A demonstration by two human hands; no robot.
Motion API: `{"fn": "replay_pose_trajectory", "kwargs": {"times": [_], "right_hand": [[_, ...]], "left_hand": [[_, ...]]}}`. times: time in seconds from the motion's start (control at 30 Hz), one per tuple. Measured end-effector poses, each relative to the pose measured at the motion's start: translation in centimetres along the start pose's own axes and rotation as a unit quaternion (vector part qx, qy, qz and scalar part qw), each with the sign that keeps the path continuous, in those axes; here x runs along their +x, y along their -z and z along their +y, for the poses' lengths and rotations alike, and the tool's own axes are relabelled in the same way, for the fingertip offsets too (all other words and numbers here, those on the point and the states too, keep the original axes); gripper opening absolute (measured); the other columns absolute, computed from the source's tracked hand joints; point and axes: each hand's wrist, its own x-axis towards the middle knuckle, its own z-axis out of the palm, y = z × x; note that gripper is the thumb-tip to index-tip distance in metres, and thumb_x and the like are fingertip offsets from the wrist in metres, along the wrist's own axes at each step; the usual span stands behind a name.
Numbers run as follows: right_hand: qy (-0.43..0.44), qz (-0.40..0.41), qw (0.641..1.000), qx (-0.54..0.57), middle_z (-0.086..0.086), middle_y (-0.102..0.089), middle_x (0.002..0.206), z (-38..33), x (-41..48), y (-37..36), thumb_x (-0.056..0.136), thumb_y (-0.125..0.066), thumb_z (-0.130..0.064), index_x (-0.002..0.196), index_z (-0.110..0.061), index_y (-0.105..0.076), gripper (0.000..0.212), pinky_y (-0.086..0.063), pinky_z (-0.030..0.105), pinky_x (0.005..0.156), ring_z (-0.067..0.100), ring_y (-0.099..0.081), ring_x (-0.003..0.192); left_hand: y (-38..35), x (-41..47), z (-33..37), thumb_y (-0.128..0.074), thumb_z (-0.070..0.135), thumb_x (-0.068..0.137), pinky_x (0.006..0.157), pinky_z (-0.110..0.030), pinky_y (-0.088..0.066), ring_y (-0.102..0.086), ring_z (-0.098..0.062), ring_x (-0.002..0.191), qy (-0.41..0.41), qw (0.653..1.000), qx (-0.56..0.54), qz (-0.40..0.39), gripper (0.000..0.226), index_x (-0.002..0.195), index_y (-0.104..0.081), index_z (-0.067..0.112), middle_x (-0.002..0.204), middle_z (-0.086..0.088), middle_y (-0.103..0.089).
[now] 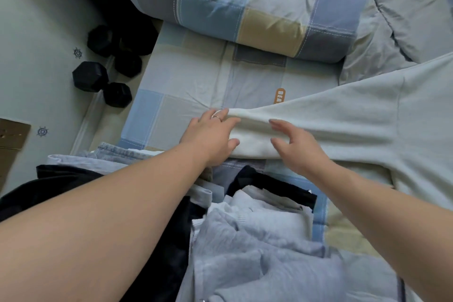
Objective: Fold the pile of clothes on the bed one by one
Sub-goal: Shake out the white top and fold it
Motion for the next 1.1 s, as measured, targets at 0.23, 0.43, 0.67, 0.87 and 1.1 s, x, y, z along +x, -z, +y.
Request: {"fn": "replay_pose_trajectory", "kwargs": {"times": [0.23, 0.43, 0.67, 0.87, 1.1], "right_hand": [[-0.028, 0.041, 0.992, -0.114, 0.001, -0.050, 0.150, 12.2, -8.9, 12.4, 0.097, -0.055, -0.019, 0.147, -0.024, -0.049, 0.051, -0.031, 0.042, 0.117, 0.023, -0.039, 0.141], [-0.088, 0.074, 0.987, -0.112, -0.002, -0.046, 0.153, 28.3, -18.1, 26.4, 0.097, -0.052, -0.022, 0.150, -0.030, -0.044, 0.054, -0.032, 0.045, 0.116, 0.021, -0.036, 0.142], [-0.141, 0.106, 0.980, -0.088, 0.001, -0.045, 0.153, 49.1, -28.4, 41.7, 0.098, -0.052, -0.023, 0.152, -0.027, -0.040, 0.055, -0.029, 0.045, 0.117, 0.025, -0.036, 0.142], [-0.209, 0.096, 0.971, -0.066, 0.002, -0.043, 0.155, 60.7, -34.7, 48.8, 0.098, -0.053, -0.023, 0.154, -0.025, -0.035, 0.059, -0.031, 0.044, 0.115, 0.026, -0.036, 0.142], [-0.352, 0.069, 0.922, 0.148, 0.011, -0.045, 0.150, 69.3, -35.1, 48.2, 0.089, -0.073, -0.035, 0.157, -0.020, -0.021, 0.087, -0.047, 0.040, 0.098, 0.027, -0.056, 0.118]], "left_hand": [[0.3, -1.2, 15.4, -0.041, 0.058, 0.100, 0.123, -0.046, -0.014, -0.002, -0.023, 0.155, -0.063, 0.998, 0.017, 0.020, 0.062, 0.156, -0.022, 0.039, 0.169, 0.003, -0.008], [-3.7, -0.9, 35.9, -0.040, 0.060, 0.100, 0.123, -0.046, -0.014, 0.001, -0.024, 0.155, -0.082, 0.995, 0.049, -0.008, 0.063, 0.156, -0.020, 0.040, 0.170, 0.003, -0.002], [-11.8, 1.2, 64.9, -0.041, 0.056, 0.101, 0.122, -0.049, -0.014, 0.001, -0.024, 0.155, -0.092, 0.992, 0.033, -0.079, 0.064, 0.158, -0.017, 0.039, 0.170, 0.004, 0.003], [-15.8, 0.2, 80.7, -0.043, 0.054, 0.101, 0.121, -0.046, -0.015, -0.001, -0.024, 0.155, -0.149, 0.982, 0.026, -0.111, 0.065, 0.158, -0.016, 0.039, 0.170, 0.004, 0.001], [-18.7, 1.9, 84.9, -0.044, 0.052, 0.101, 0.120, -0.048, -0.018, -0.004, -0.026, 0.155, -0.147, 0.979, 0.037, -0.138, 0.064, 0.157, -0.017, 0.040, 0.170, 0.003, -0.002]]}}
